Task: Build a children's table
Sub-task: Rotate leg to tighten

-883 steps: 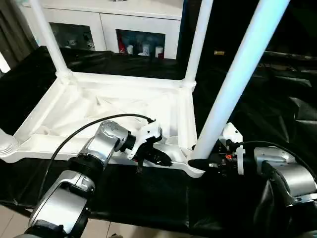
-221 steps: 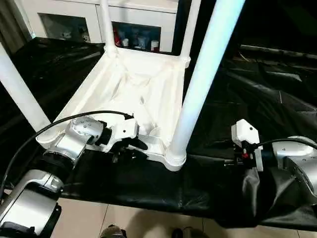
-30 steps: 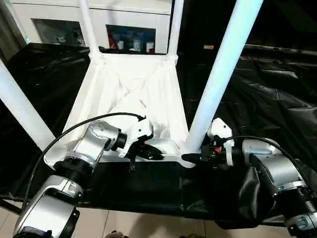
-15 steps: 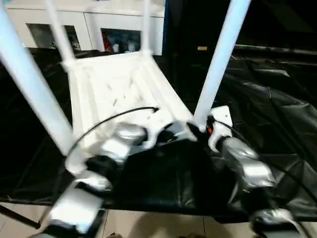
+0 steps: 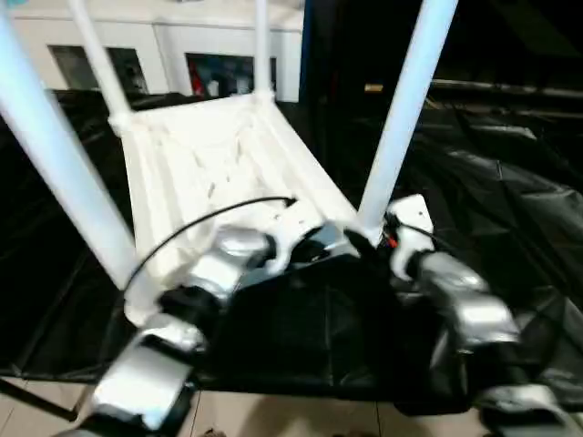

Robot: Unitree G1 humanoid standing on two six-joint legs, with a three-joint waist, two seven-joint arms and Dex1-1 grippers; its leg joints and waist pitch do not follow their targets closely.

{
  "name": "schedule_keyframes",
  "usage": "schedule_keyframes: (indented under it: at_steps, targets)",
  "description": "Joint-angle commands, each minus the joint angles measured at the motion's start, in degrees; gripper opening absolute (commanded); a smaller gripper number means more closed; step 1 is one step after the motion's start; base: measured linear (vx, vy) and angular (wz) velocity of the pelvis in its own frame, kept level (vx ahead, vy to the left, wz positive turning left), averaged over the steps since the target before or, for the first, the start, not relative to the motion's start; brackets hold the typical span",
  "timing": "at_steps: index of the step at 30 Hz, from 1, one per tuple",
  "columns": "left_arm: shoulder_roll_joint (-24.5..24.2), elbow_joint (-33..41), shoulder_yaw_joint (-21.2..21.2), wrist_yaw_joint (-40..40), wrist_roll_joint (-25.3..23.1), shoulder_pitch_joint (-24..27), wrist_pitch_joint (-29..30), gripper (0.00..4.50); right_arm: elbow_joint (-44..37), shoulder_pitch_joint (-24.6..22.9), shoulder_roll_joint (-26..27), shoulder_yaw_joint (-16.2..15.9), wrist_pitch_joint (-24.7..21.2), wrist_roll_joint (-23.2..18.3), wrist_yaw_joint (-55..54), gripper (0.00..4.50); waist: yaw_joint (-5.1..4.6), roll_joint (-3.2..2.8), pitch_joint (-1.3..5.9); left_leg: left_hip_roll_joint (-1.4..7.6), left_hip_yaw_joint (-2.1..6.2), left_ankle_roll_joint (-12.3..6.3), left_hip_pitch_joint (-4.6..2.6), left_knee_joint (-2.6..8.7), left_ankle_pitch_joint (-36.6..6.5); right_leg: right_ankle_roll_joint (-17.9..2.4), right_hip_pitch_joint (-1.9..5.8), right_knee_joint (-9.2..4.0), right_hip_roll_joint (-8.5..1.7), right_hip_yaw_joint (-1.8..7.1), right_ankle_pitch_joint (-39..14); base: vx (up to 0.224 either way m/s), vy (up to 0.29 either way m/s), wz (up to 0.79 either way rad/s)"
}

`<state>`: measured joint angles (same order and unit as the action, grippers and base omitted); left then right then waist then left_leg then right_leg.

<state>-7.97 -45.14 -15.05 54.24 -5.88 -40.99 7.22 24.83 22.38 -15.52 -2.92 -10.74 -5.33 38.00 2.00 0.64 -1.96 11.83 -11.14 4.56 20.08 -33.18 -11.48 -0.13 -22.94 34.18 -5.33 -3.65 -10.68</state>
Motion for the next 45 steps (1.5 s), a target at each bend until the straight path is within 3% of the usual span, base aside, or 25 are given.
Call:
schedule_keyframes:
  at_steps: [1, 2, 6, 8, 11, 15, 18, 25, 31, 32, 35, 38, 39, 41, 45]
  targets:
    - [1.0, 0.1, -1.8, 3.7, 1.8, 1.2, -1.8, 0.0, -3.4, -0.5, 1.1, -7.1, 0.1, -2.0, 9.5, 3.61, 0.26, 1.11, 2.71, 1.16, 0.47, -5.53, 0.44, 3.55, -9.5, -11.1, 3.03, -4.31, -2.68, 2.29, -11.5, 0.0, 0.0, 0.0]
    - [-0.1, 0.3, -2.0, 5.7, 1.9, 1.4, -2.3, 0.0, -4.4, -0.9, -0.4, -7.4, -0.1, -2.5, 12.1, 3.61, 0.13, 0.96, 2.66, 1.23, 0.44, -5.83, 0.41, 3.65, -9.4, -11.6, 2.79, -4.29, -2.73, 2.32, -11.5, 0.0, 0.0, 0.0]
    - [-5.9, 4.6, -3.7, 19.6, 4.5, 3.4, -4.1, 0.0, -8.6, -1.9, -6.5, -7.5, -1.5, -5.4, 22.2, 3.61, 0.2, 0.87, 2.79, 1.55, 0.58, -6.13, 0.38, 3.64, -9.5, -13.1, 3.02, -3.82, -2.81, 2.34, -9.9, 0.0, 0.0, 0.0]
    - [-7.5, 5.7, -3.9, 22.4, 4.8, 3.9, -3.6, 0.0, -9.1, -2.1, -8.4, -7.9, -1.8, -5.5, 25.4, 3.61, 0.1, 0.64, 2.81, 1.68, 0.41, -6.43, 0.11, 3.55, -8.5, -14.5, 2.67, -3.47, -2.59, 2.34, -6.7, 0.0, 0.0, 0.0]
    - [-8.8, 5.4, -3.3, 23.3, 4.7, 3.8, -3.9, 0.0, -8.9, -1.9, -9.6, -7.9, -1.4, -5.5, 27.4, 3.61, 0.77, 0.41, 2.74, 1.86, 0.01, -6.92, -0.24, 3.34, -6.7, -17.0, 2.51, -2.81, -2.38, 2.31, -1.2, 0.0, 0.0, 0.0]
    - [-9.5, 5.3, -3.1, 24.3, 4.7, 4.0, -4.1, 0.0, -8.8, -1.7, -10.2, -8.2, -1.7, -5.9, 28.6, 3.61, 1.37, 0.58, 2.64, 1.85, 0.04, -5.45, -0.19, 3.46, -8.6, -16.3, 2.73, -3.01, -2.71, 2.36, -4.3, 0.0, 0.0, 0.0]
    - [-9.7, 5.7, -2.9, 24.4, 5.0, 4.4, -4.1, 0.0, -8.8, -1.6, -10.0, -8.6, -2.2, -6.1, 29.1, 3.29, 1.31, 0.81, 2.59, 1.75, 0.08, -4.7, -0.14, 3.5, -8.9, -15.6, 2.78, -3.13, -2.73, 2.42, -5.5, 0.0, 0.0, 0.0]
    - [-9.4, 5.9, -2.5, 23.7, 5.1, 4.7, -4.3, 0.0, -9.0, -1.5, -9.8, -8.9, -3.1, -6.7, 30.2, 2.81, 1.34, 0.85, 2.63, 1.73, 0.07, -5.34, -0.1, 3.38, -7.3, -15.6, 2.8, -2.92, -2.67, 2.38, -4.1, 0.0, 0.0, 0.0]
    - [-7.1, 3.0, -1.0, 15.4, 3.6, 3.5, -4.7, 0.0, -6.7, -1.9, -6.0, -6.5, -2.8, -6.8, 23.0, 2.72, 1.12, 1.02, 2.38, 1.61, 0.12, -4.19, -0.1, 3.58, -9.5, -14.7, 2.58, -3.49, -2.77, 2.44, -8.5, 0.0, 0.0, 0.0]
    - [-5.5, 1.8, -0.5, 10.9, 2.9, 2.7, -4.2, 0.0, -4.4, -1.6, -3.7, -5.3, -2.3, -5.3, 17.4, 2.72, 0.95, 1.09, 2.31, 1.52, 0.25, -3.47, -0.04, 3.68, -10.6, -13.6, 2.63, -3.84, -2.86, 2.4, -11.6, 0.0, 0.0, 0.0]
    - [-4.4, 0.9, -0.2, 8.1, 2.5, 2.2, -3.8, 0.0, -2.9, -1.4, -2.3, -4.7, -1.9, -4.2, 13.3, 2.71, 0.77, 1.25, 2.17, 1.42, 0.36, -2.31, -0.16, 3.78, -12.1, -11.4, 2.36, -4.53, -2.98, 2.42, -17.7, 0.0, 0.0, 0.0]
    - [1.5, -2.3, 0.9, -3.1, 1.5, -0.1, -1.0, 0.0, 2.0, -0.5, 4.7, -1.3, -2.2, -1.8, -3.7, 2.7, 0.07, 1.33, 1.95, 1.16, 0.48, -1.03, -0.24, 3.94, -13.9, -8.9, 1.88, -5.31, -2.8, 2.26, -24.1, -0.017, -0.002, 0.0]
    - [3.5, -2.9, 1.2, -5.6, 1.5, -0.7, -0.2, 0.0, 3.0, -0.2, 6.7, -0.3, -2.4, -1.2, -8.4, 2.7, -0.03, 0.82, 2.02, 1.21, 0.66, -0.55, -0.52, 4.0, -14.5, -8.4, 1.7, -5.52, -2.97, 2.28, -25.4, 0.0, 0.0, 0.0]
    - [5.6, -3.2, 1.4, -7.8, 1.6, -1.1, 0.6, 0.0, 4.0, 0.2, 8.5, 0.4, -1.9, -0.1, -13.3, 2.69, -0.28, 1.11, 2.12, 1.15, 0.68, -0.67, -0.21, 4.06, -14.0, -7.9, 1.89, -5.58, -2.81, 2.25, -24.6, 0.0, 0.0, 0.0]
    - [10.2, -3.8, 0.1, -10.6, 0.8, -1.5, 0.7, 0.0, 5.6, 1.1, 12.9, -0.1, -1.3, 1.5, -18.9, 2.69, -0.39, 0.88, 2.35, 1.08, 0.65, -1.42, -0.03, 4.02, -12.9, -8.3, 1.93, -5.34, -2.65, 2.3, -21.0, 0.0, 0.0, 0.0]
